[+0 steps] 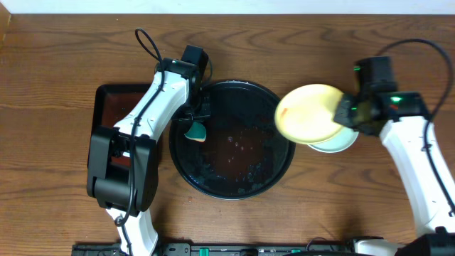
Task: Clean dirty plates on tray and stack at the side
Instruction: 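Lift the yellow plate with the right gripper onto the light-blue stack, then place the sponge on the small red tray with the left gripper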
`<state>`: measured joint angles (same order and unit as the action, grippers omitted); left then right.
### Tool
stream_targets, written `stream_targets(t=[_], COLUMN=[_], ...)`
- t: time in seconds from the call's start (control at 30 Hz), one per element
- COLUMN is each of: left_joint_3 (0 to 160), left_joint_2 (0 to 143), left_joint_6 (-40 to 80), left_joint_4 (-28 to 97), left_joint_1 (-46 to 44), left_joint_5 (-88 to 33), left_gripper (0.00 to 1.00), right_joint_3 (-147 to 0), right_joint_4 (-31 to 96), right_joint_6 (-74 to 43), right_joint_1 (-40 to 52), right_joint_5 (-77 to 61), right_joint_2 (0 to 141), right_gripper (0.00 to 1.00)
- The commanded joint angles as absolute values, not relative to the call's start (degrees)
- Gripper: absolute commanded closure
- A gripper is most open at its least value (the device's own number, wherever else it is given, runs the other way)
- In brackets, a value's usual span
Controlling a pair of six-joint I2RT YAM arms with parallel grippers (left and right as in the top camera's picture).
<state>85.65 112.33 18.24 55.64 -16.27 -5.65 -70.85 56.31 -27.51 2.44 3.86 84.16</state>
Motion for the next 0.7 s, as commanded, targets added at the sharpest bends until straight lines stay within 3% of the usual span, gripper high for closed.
stream_targets(t=[0.0, 0.43, 0.67], left_joint_3=[86.37, 88.09, 92.07], left_joint_2=[111.33, 110.76, 105.36], left_joint_6=[19.0, 17.67, 13.67], left_joint_4=[55.42, 56.23, 62.26], left_joint_1=[-16.29, -15.33, -10.28], left_joint_5=[-5.61, -5.58, -5.39], left_gripper=[0.92, 0.92, 0.92], right_joint_3=[-68.4, -53.01, -53.52], right_joint_4=[55.94, 38.5, 37.47], right_joint_6=[-26.48, -26.55, -26.52], right_joint_1=[-2.37, -4.8, -4.8], right_joint_5=[2.28, 3.51, 6.24], right_joint_2=[84.25, 84.55, 84.55], right_gripper=[0.99, 0.98, 0.78])
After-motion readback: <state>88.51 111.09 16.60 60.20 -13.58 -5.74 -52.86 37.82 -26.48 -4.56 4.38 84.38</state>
